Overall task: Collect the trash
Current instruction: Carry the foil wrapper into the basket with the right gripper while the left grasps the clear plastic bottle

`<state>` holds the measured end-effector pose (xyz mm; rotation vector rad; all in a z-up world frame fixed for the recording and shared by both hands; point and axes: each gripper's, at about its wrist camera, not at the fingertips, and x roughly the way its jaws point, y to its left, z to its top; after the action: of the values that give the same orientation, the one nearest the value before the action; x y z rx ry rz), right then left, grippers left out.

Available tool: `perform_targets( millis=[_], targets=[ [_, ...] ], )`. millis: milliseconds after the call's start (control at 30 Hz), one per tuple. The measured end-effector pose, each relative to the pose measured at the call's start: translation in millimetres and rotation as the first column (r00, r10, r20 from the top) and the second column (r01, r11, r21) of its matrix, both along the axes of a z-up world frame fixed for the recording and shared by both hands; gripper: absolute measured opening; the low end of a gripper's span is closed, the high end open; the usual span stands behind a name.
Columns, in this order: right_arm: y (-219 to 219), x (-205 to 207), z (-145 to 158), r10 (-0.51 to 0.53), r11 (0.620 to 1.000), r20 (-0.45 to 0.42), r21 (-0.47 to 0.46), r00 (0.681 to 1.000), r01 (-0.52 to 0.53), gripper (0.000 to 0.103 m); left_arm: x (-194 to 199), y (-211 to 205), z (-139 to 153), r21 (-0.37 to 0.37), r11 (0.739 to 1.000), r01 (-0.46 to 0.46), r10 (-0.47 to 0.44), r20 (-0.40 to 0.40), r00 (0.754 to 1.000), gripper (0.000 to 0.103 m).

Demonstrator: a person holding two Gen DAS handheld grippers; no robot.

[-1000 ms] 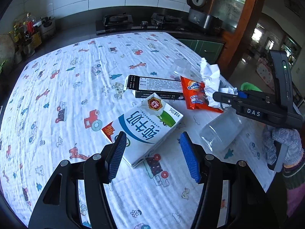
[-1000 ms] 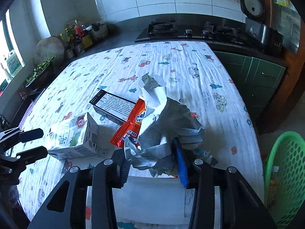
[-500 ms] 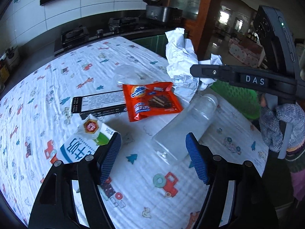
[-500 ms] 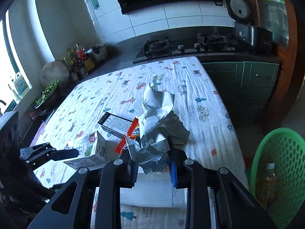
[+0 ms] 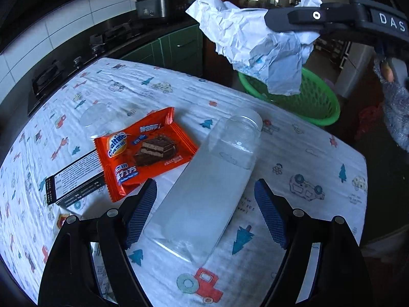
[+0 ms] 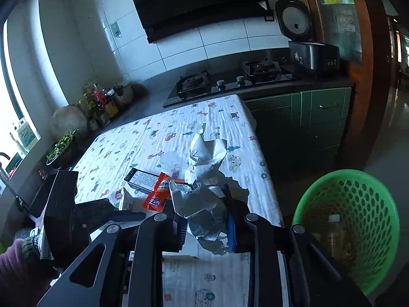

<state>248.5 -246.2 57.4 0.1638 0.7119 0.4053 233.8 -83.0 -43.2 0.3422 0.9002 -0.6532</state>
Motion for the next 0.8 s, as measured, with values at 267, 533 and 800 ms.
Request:
perform_targets(
  millis=[267, 533, 800],
  targets=[
    [-38.4, -8.7, -6.9, -0.083, 0.997, -0.020, -0.005, 0.996, 0.083, 0.024, 9.8, -20.1, -10.5, 0.049, 0.996, 0.078, -0.077, -0.017, 0.997, 0.076],
    [-67.0, -16.0, -14.3, -0.147, 0.989, -0.035, -0.023, 0.988, 0.146, 0.024, 17.8, -32.9, -16.3, 0.051, 0.994, 0.094, -0.092, -0.031, 0.995, 0.069],
    [-106.6, -19.0, -26.7, -0.217, 0.975, -0.057, -0.051, 0.974, 0.215, 0.024, 7.8, -42.7, -14.3, 0.052, 0.996, 0.067, -0.067, -0.004, 0.998, 0.058]
  ],
)
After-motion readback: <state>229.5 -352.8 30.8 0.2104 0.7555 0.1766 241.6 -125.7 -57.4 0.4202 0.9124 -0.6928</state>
